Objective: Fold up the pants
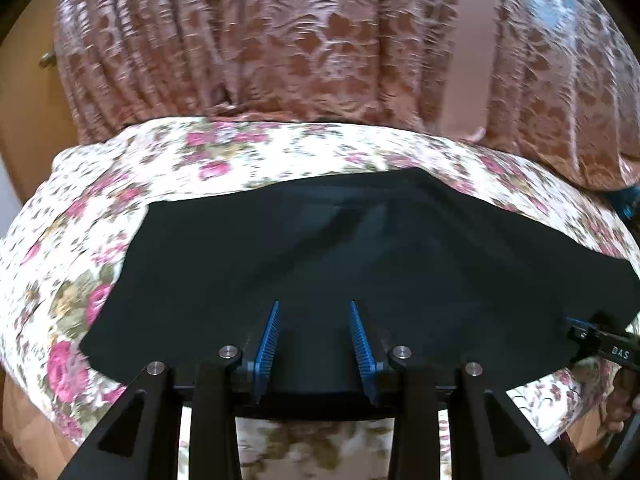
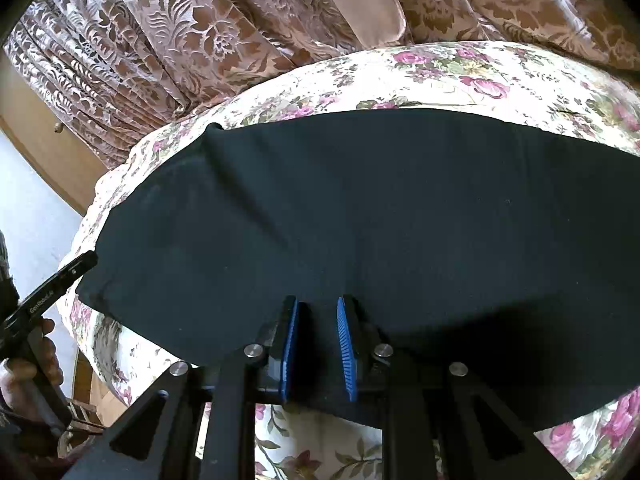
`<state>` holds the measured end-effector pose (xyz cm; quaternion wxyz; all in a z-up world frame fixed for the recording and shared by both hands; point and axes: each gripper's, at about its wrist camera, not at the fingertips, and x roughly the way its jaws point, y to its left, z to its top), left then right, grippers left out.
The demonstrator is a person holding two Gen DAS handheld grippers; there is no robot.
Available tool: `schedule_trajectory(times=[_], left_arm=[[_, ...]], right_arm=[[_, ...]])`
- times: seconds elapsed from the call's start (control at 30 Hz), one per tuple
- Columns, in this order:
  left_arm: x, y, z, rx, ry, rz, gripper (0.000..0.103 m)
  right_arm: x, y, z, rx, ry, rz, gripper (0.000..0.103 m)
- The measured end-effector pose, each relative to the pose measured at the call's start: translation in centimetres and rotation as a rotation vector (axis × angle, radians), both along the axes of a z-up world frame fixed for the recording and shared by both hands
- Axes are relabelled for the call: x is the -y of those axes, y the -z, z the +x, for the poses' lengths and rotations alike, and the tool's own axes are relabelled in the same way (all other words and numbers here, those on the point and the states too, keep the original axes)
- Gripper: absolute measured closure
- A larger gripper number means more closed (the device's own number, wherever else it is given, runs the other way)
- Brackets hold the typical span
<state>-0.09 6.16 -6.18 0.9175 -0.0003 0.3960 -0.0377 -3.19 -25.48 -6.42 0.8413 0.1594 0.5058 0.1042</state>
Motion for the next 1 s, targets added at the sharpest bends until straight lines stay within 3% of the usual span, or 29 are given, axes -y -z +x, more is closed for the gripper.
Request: schedule_trajectory(times=[0.33,0.73,1.0], left_arm=[[4.1,0.8,0.9,-0.021,0.107,-0.005,0.067],[5.6,2.7,0.9,-0.073,0.133,0.007,0.066],[5.1,4.3,0.2,-0.075,0.123,-0.02,0.065]], right_arm=[[-0.1,-0.1,0.0,0.002,0.003,-0.004,0.084],[0.3,0.1,-0.1,0.011,0.005,0.025,0.084],[2.2,0.3,-0.2,-0.002,0.051,0.133,0.085]])
